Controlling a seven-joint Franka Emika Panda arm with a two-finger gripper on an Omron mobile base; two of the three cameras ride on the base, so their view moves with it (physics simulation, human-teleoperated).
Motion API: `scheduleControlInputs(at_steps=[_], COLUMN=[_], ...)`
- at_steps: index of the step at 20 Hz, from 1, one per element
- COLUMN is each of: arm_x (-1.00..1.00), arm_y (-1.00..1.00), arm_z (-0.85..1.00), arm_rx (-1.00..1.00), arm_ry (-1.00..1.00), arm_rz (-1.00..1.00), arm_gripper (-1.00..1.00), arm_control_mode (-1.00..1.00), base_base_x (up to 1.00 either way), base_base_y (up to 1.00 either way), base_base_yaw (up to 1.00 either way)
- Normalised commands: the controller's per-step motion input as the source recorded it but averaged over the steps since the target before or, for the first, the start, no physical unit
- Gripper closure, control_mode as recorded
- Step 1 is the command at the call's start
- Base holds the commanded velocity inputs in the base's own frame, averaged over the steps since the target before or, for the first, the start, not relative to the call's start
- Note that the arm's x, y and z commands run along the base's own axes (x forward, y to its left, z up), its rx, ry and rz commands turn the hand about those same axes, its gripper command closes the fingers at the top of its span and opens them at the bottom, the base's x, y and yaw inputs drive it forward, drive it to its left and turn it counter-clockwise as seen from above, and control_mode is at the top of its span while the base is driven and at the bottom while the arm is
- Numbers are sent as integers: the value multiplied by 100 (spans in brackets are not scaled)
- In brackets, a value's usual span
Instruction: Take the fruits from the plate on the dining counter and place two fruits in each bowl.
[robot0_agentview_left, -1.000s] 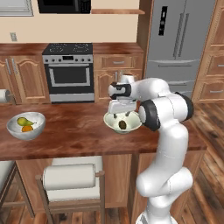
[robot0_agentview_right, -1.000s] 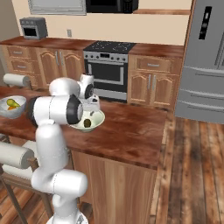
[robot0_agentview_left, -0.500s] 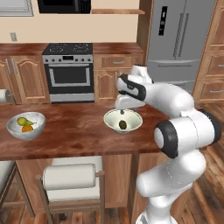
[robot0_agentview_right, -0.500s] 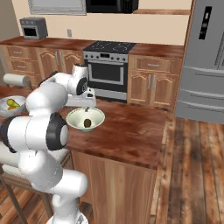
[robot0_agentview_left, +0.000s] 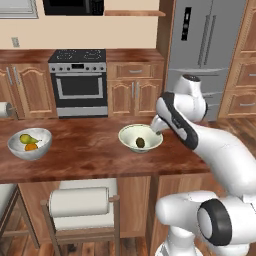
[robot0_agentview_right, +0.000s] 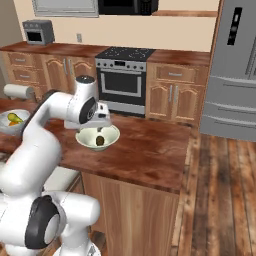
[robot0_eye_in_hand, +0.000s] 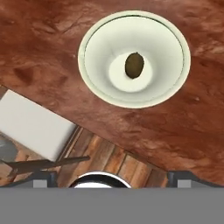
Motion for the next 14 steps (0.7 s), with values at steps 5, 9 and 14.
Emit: scheduleControlInputs(at_steps=[5, 9, 14], arm_x=[-100, -100, -94], arm_y=[3, 5, 16], arm_z=[59, 45, 16], arm_rx=[-11, -4, -2], arm_ry=[-24, -19, -4], arm_rz=[-5, -3, 0], arm_gripper=[-100, -100, -100], arm_control_mode=[-100, -100, -100], base_base_x=[0, 0, 0], base_base_y=[0, 0, 0], base_base_yaw=[0, 0, 0])
